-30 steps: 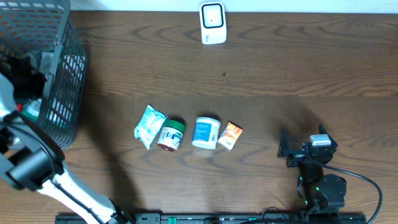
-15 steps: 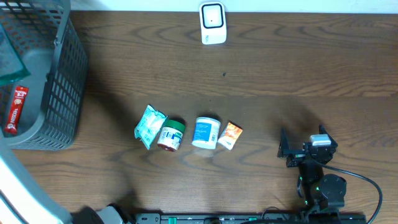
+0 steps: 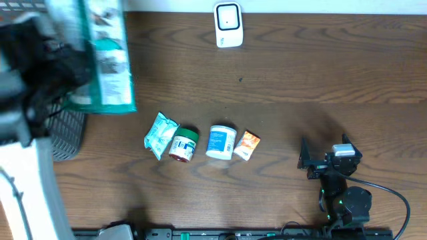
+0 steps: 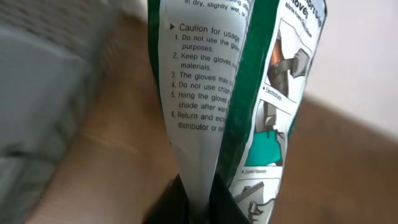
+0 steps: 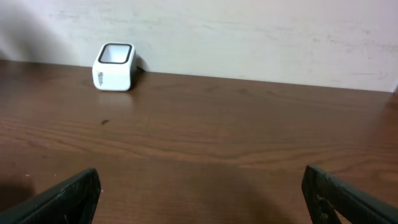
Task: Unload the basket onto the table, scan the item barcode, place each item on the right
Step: 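Lift the glove packet out and lay it behind the pouch, then move the left gripper into the basket toward the red Nescafé stick, then grasp the red Nescafé stick and lift it out with left gripper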
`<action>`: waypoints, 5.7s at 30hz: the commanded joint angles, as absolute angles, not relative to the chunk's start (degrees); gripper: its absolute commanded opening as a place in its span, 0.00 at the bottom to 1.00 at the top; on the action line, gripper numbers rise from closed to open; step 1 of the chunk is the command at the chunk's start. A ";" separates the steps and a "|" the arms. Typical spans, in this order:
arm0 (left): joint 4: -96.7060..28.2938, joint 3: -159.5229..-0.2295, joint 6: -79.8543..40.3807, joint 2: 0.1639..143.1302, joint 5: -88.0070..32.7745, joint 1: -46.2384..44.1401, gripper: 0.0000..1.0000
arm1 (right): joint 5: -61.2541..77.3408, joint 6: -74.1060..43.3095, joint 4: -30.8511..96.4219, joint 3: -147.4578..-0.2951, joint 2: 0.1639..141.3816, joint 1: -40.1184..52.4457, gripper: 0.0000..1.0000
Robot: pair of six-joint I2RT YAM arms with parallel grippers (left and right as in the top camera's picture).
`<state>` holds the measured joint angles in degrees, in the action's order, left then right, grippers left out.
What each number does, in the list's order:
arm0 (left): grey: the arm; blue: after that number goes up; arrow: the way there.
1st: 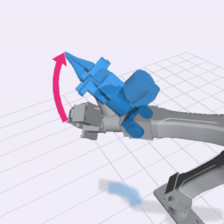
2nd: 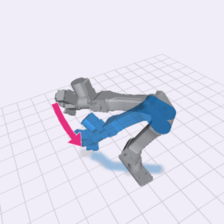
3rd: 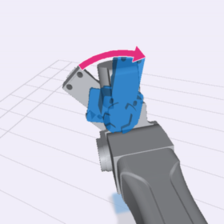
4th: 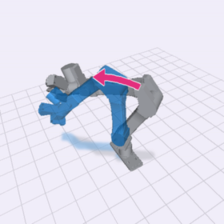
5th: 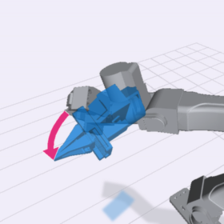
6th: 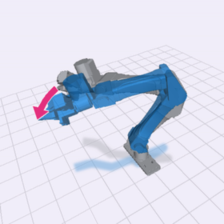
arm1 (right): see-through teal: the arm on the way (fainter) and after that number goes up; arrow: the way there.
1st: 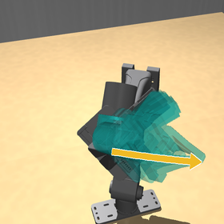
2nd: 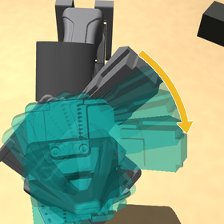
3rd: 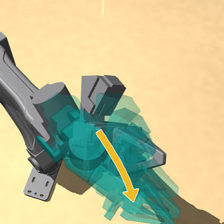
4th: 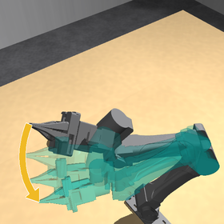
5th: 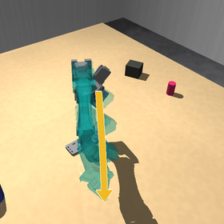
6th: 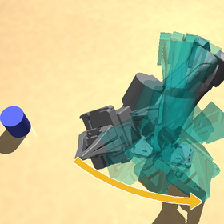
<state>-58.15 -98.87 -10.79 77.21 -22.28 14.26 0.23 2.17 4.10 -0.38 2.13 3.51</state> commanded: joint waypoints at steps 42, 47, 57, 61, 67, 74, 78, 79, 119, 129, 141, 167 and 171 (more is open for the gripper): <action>-48.88 -90.08 -6.28 115.61 -15.70 0.86 0.40 | 0.27 2.42 4.43 -0.34 1.89 3.05 0.99; -50.30 -91.92 -6.24 113.67 -16.01 0.89 0.66 | 0.27 2.42 4.43 -0.34 1.89 3.05 0.99; -49.45 -103.66 -6.26 91.70 4.10 1.87 0.73 | 0.27 2.42 4.43 -0.34 1.89 3.05 0.99; -44.27 -104.25 -6.17 86.11 16.58 7.40 0.75 | 0.30 2.42 4.43 -0.34 1.89 3.05 0.99; -42.98 -104.20 -5.37 90.24 17.19 23.24 0.81 | 0.30 2.42 4.43 -0.34 1.89 3.05 0.99; -44.36 -104.20 5.61 103.07 17.19 33.32 0.85 | 0.27 2.42 4.43 -0.34 1.89 3.05 0.99; -47.13 -104.20 6.37 113.34 16.80 37.19 0.86 | 0.30 2.42 4.43 -0.34 1.89 3.05 0.99; -47.77 -104.20 7.46 115.09 15.42 37.74 0.86 | 0.30 2.42 4.43 -0.34 1.89 3.05 0.99; -39.90 -95.26 19.31 128.14 -18.85 46.70 0.49 | 0.30 2.42 4.43 -0.34 1.89 3.05 0.99; -39.90 -97.30 9.74 121.89 -19.40 46.52 0.07 | 0.30 2.42 4.43 -0.34 1.89 3.05 0.99; -36.99 -97.30 -4.45 90.96 -26.59 40.95 0.07 | 0.27 2.42 4.43 -0.34 1.89 3.05 0.99; -62.46 -80.18 -9.65 72.99 -15.33 -8.25 0.08 | 0.30 2.42 4.43 -0.34 1.89 3.05 0.99; -57.65 -72.95 -11.75 72.99 -12.32 -14.96 0.07 | 0.30 2.42 4.43 -0.34 1.89 3.05 0.99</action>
<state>-60.38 -76.99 -9.45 73.06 -16.86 -10.83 0.23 2.17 4.10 -0.38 2.13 3.51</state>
